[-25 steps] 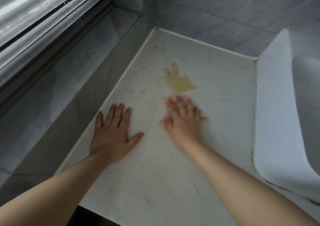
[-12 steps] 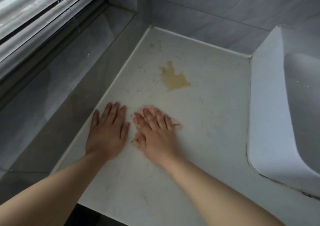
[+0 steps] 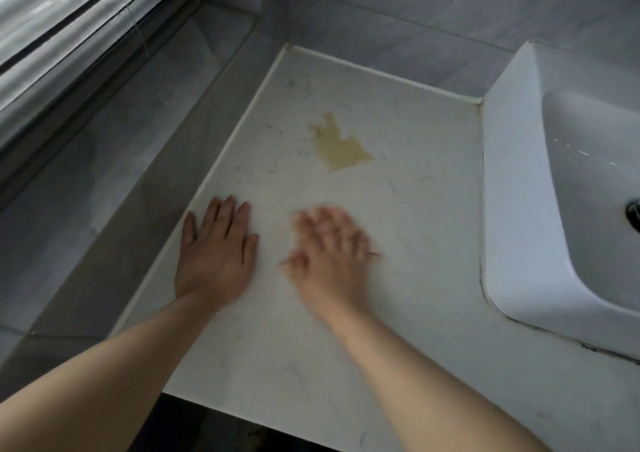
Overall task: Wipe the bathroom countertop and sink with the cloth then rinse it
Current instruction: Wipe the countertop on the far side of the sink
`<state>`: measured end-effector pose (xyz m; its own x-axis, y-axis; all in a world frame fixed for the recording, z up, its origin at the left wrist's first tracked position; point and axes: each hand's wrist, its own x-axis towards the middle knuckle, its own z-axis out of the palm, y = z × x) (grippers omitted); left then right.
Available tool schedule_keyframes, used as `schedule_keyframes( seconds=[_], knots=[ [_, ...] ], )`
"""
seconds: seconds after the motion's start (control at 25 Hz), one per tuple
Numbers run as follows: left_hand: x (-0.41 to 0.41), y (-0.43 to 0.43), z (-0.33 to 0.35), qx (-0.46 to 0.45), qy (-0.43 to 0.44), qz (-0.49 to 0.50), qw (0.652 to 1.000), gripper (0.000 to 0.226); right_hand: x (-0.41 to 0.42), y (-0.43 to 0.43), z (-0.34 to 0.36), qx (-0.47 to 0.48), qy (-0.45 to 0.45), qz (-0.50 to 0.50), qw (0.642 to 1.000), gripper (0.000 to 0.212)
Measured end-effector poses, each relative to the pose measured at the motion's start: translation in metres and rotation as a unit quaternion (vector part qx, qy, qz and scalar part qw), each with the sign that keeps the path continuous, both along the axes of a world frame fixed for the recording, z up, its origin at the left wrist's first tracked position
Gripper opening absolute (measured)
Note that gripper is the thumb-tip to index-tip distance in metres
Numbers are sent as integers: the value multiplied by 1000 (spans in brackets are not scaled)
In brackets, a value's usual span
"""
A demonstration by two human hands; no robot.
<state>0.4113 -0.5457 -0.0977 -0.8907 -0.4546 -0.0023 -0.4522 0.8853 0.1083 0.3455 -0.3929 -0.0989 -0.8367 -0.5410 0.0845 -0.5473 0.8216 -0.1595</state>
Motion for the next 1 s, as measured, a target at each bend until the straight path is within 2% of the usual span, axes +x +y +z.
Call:
schedule_keyframes(
  seconds=[0.08,0.12,0.16,0.28,0.32,0.4,0.48,0.6,0.68,0.76,0.96,1.0],
  knots=[
    [2,-2,-2,18,16,5,1000,77,10,0,4,22,-32,105,994,55],
    [2,-3,-4,22,38,12,999,75,-3,15,0,24,-33,116,992,56],
    [2,-2,-5,19,60,20,998,71,-18,35,-2,29,-43,87,995,59],
    [12,-6,-8,33,120,47,991,55,-33,64,0,32,-55,-114,991,73],
    [19,-9,-6,39,138,36,989,52,-20,52,1,29,-48,-109,992,71],
    [36,-17,-5,14,149,-17,989,47,20,12,0,23,-44,17,999,59],
    [49,-24,-5,-12,137,-53,989,44,38,-30,-1,7,-28,143,989,53],
    [53,-24,-4,33,141,-17,989,47,7,-92,7,21,-57,210,976,50],
    [52,-23,-2,56,149,1,987,48,-18,-123,9,34,-93,193,976,51],
    [51,-25,-1,48,153,-19,987,48,-36,-135,9,36,-89,196,976,52],
    [48,-26,-4,16,117,-69,991,46,-69,-114,9,30,-104,80,991,55],
    [49,-27,-3,3,110,-80,991,46,-61,-106,10,29,-100,82,991,55]
  ],
)
